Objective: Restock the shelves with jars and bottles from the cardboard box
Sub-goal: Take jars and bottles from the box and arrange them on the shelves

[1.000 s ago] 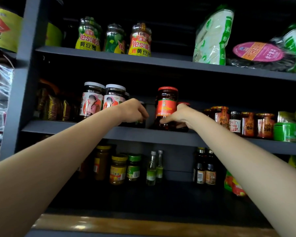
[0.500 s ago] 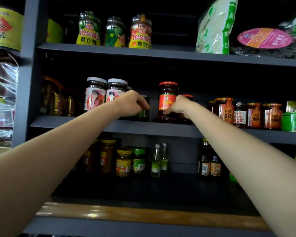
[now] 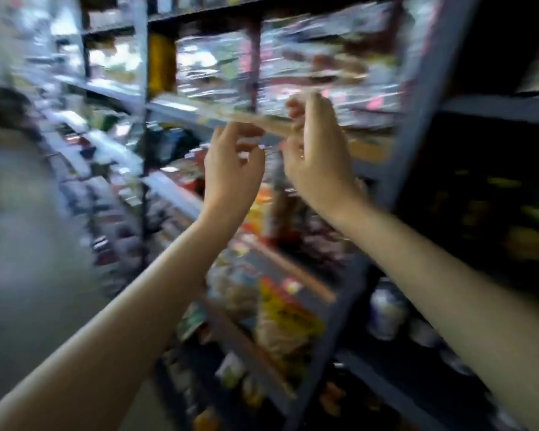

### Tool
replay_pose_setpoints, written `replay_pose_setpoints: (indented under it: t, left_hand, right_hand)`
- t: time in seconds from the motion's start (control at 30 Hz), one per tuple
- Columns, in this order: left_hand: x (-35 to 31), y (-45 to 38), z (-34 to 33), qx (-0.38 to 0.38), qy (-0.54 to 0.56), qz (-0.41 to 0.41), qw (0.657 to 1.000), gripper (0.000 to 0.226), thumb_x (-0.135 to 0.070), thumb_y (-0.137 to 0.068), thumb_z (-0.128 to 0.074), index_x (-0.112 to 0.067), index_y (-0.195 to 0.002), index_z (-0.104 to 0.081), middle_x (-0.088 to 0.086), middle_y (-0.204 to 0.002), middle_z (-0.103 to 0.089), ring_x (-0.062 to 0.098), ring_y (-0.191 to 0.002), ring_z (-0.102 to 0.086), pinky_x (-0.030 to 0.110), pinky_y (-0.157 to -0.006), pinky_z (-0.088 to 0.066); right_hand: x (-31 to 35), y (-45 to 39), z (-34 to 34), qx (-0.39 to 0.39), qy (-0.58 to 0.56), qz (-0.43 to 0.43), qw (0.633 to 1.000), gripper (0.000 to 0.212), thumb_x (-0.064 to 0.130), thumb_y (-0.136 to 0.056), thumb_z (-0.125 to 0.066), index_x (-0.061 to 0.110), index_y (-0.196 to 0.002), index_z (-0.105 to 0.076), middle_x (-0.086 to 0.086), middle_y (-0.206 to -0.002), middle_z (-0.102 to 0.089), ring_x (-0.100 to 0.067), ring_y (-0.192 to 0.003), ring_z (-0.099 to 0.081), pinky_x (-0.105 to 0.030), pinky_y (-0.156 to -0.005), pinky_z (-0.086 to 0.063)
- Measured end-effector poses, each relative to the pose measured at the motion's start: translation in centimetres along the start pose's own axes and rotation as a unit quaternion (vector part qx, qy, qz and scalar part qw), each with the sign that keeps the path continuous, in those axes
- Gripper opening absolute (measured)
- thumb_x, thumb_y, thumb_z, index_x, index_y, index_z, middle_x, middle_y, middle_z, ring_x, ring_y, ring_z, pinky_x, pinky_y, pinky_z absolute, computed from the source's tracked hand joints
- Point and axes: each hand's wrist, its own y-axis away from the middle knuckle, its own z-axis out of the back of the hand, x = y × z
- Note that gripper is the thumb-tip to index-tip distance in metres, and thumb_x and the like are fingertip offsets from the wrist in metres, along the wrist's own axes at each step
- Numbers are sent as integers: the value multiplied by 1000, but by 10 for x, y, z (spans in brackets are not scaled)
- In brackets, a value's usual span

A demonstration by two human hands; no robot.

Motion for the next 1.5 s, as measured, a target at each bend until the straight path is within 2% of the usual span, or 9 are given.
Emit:
replay_pose_setpoints:
  t: [0.1, 0.23, 0.53, 0.7, 0.93, 1.1, 1.2, 1.37, 1.5]
  left_hand:
    - [101, 20, 127, -63, -133, 145, 978, 24, -4, -82, -51, -8, -103, -61, 16, -110, -61, 24, -87, -61, 24, -77, -47]
    - [205, 82, 305, -143, -302, 294, 896, 23, -3, -85, -52, 0, -106, -61, 20, -112, -58, 30, -101, -58, 29, -88, -42]
    - [318, 333, 513, -142, -444, 611, 640, 15, -13, -89, -54, -12, -98, -66, 10, -117, -50, 28, -105, -55, 31, -90, -43]
    - [389, 443, 542, -173, -438, 712, 521, 6, -18, -90, -54, -18, -96, -54, 4, -117, -44, 20, -92, -51, 31, -77, -45]
    - [475, 555, 587, -224, -450, 726, 469, 35, -14, -90, -57, -14, -124, -50, 4, -127, -50, 24, -111, -53, 34, -87, -47]
    - [519, 603, 623, -151, -528, 702, 454, 52, -24, -84, -65, -12, -129, -41, 7, -132, -46, 24, -121, -47, 35, -102, -39]
    - [545, 616, 643, -87, -547, 727, 405, 73, -37, -84, -63, -11, -141, -26, 7, -146, -34, 24, -133, -36, 40, -114, -21]
    - [570, 637, 662, -110, -554, 730, 385, 89, -44, -81, -64, -13, -146, -11, 5, -148, -31, 22, -134, -35, 40, -116, -14]
    - [587, 637, 666, -66, -591, 726, 345, 88, -48, -82, -62, -16, -146, -11, 11, -145, -30, 30, -133, -32, 41, -112, -22]
  right_hand:
    - [55, 48, -144, 222, -70, -35, 972, 43, 3, -81, -45, -2, -124, -45, -25, -122, -45, -38, -112, -47, -35, -91, -32]
    - [139, 130, -306, 537, -100, -13, 837, 55, 7, -88, -50, 9, -140, -33, -23, -135, -36, -34, -125, -41, -30, -100, -30]
    - [285, 352, -527, 790, -176, 109, 578, 41, 8, -90, -50, 13, -130, -48, -13, -127, -45, -31, -118, -46, -33, -96, -41]
    - [324, 495, -614, 823, -211, 174, 498, 46, 17, -91, -55, 15, -135, -42, -9, -131, -42, -26, -117, -47, -26, -87, -38]
    - [352, 650, -712, 800, -216, 357, 430, 69, 18, -87, -63, 15, -146, -27, -4, -153, -24, -24, -138, -26, -36, -107, -36]
    - [402, 718, -756, 686, -264, 475, 483, 75, 8, -86, -59, 14, -149, -17, -5, -158, -5, -25, -144, -12, -38, -112, -29]
    - [444, 735, -786, 602, -286, 537, 516, 80, 15, -86, -63, 11, -149, -13, -12, -158, 0, -28, -145, -9, -39, -115, -20]
    - [506, 756, -822, 542, -250, 643, 479, 85, 27, -85, -66, 18, -149, -10, -17, -157, -1, -35, -144, -4, -46, -117, -14]
    - [519, 758, -825, 535, -232, 658, 476, 70, 11, -90, -55, 25, -147, -17, -16, -153, -7, -47, -135, -19, -52, -106, -31]
